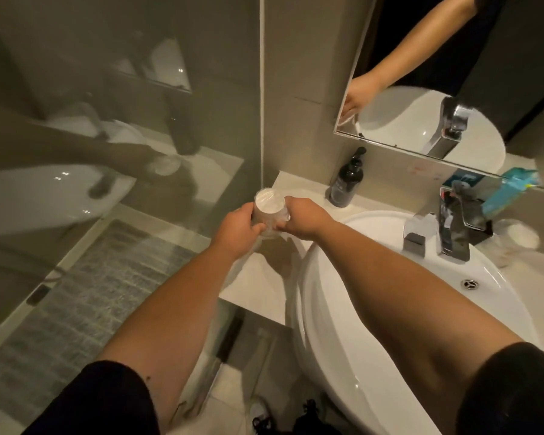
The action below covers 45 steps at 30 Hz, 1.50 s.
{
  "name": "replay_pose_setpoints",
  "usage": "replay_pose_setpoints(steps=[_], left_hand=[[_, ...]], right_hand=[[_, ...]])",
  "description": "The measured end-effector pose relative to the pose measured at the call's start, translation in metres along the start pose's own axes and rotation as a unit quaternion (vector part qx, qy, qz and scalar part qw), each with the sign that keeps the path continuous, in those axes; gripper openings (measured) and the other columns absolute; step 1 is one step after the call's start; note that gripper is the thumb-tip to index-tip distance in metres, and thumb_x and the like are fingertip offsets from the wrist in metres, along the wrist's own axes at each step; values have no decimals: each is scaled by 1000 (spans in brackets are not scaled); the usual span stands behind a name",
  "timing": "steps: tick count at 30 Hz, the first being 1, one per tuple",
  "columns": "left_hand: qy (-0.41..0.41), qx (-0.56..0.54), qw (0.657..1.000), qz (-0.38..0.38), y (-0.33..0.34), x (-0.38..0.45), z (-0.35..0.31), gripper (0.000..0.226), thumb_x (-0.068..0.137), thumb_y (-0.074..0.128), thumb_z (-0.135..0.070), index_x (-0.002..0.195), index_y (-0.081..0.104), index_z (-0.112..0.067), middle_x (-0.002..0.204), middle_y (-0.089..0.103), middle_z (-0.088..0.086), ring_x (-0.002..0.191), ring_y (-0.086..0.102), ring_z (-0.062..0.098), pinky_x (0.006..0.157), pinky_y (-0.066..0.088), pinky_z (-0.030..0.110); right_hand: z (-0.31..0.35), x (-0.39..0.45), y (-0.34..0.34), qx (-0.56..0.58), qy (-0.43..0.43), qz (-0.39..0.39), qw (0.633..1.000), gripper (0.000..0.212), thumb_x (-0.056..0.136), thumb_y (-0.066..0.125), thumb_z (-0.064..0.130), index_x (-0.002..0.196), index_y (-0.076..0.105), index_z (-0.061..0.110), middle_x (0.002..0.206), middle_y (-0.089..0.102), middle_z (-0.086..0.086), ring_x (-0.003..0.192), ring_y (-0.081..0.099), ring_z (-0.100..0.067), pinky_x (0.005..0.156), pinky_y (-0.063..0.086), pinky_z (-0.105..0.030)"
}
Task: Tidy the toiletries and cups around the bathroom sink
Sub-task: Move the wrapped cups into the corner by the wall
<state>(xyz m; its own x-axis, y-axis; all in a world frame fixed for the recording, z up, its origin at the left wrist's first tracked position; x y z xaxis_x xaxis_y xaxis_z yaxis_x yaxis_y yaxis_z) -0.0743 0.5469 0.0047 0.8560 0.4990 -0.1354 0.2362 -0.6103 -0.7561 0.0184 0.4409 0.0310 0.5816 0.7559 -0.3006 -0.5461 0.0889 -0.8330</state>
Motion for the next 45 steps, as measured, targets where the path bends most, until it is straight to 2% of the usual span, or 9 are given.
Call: replay_pose_setpoints(steps=[3, 7, 12, 21, 24, 30, 35, 42, 45], left_hand=[[30, 1, 1000, -1, -9, -13, -27, 39, 88, 66, -24, 124, 55, -14, 115, 65, 6, 104, 59, 26, 80, 41, 28], [61, 3, 998, 11, -5, -35, -62, 34, 88, 64, -24, 120, 57, -17, 116, 66, 4, 107, 60, 24, 87, 47, 36], [103, 31, 994, 31, 23, -66, -102, 28, 88, 60, -26, 116, 56, -21, 114, 65, -1, 105, 59, 21, 88, 49, 39], [173, 42, 982, 57, 111, -142, -197, 36, 89, 61, -28, 124, 55, -19, 120, 65, 2, 109, 60, 24, 90, 49, 41], [212, 40, 973, 76, 149, -165, -244, 38, 89, 61, -28, 126, 54, -21, 121, 65, 3, 109, 60, 24, 89, 49, 38], [274, 29, 954, 115, 216, -183, -331, 41, 91, 60, -30, 130, 52, -23, 126, 63, 3, 112, 59, 25, 92, 48, 38], [324, 35, 934, 148, 262, -164, -383, 37, 90, 60, -31, 125, 53, -20, 123, 64, 5, 111, 59, 26, 89, 48, 39], [371, 44, 905, 202, 324, -104, -424, 36, 91, 59, -28, 124, 55, -16, 121, 65, 7, 110, 59, 27, 86, 48, 39], [371, 58, 898, 229, 351, -77, -431, 36, 90, 58, -32, 122, 54, -14, 117, 65, 9, 107, 61, 29, 85, 49, 42]], right_hand=[[2, -31, -23, -3, 11, -27, 1000, 52, 83, 69, 28, 129, 53, 11, 124, 64, -12, 109, 59, -32, 86, 44, -33], [-8, -75, -42, -6, 33, -50, 998, 48, 82, 70, 25, 125, 55, 8, 119, 65, -13, 107, 60, -33, 85, 46, -34], [-39, -134, -47, 23, 53, -85, 995, 48, 79, 72, 24, 123, 57, 12, 115, 67, -12, 103, 61, -31, 82, 47, -34], [-127, -270, -53, 74, 108, -134, 982, 41, 76, 69, 22, 117, 62, 17, 112, 68, -6, 99, 62, -27, 84, 50, -36], [-166, -319, -63, 75, 132, -148, 977, 42, 79, 69, 21, 120, 63, 13, 116, 68, -10, 103, 61, -30, 87, 47, -35], [-251, -388, -91, 89, 213, -191, 954, 44, 76, 72, 20, 119, 62, 16, 117, 68, -9, 101, 61, -29, 86, 48, -36], [-312, -408, -111, 104, 265, -222, 932, 37, 76, 70, 22, 112, 62, 14, 105, 67, -7, 90, 58, -24, 74, 44, -32], [-394, -383, -119, 156, 337, -256, 892, 40, 74, 71, 30, 111, 60, 18, 103, 65, -1, 88, 58, -20, 75, 47, -33], [-423, -366, -118, 176, 361, -256, 879, 39, 77, 71, 27, 113, 59, 18, 100, 62, 3, 89, 55, -17, 74, 42, -29]])
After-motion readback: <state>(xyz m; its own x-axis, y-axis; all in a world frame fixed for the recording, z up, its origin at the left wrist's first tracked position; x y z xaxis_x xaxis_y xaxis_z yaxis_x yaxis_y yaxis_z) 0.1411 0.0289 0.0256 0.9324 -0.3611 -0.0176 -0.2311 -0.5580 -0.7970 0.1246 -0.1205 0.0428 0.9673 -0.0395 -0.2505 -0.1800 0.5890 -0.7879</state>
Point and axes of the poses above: each hand's wrist, its own x-axis towards the middle knuckle, its own y-axis out of the palm, z = x × y, the point moved 6 cm from there along x, towards the middle knuckle
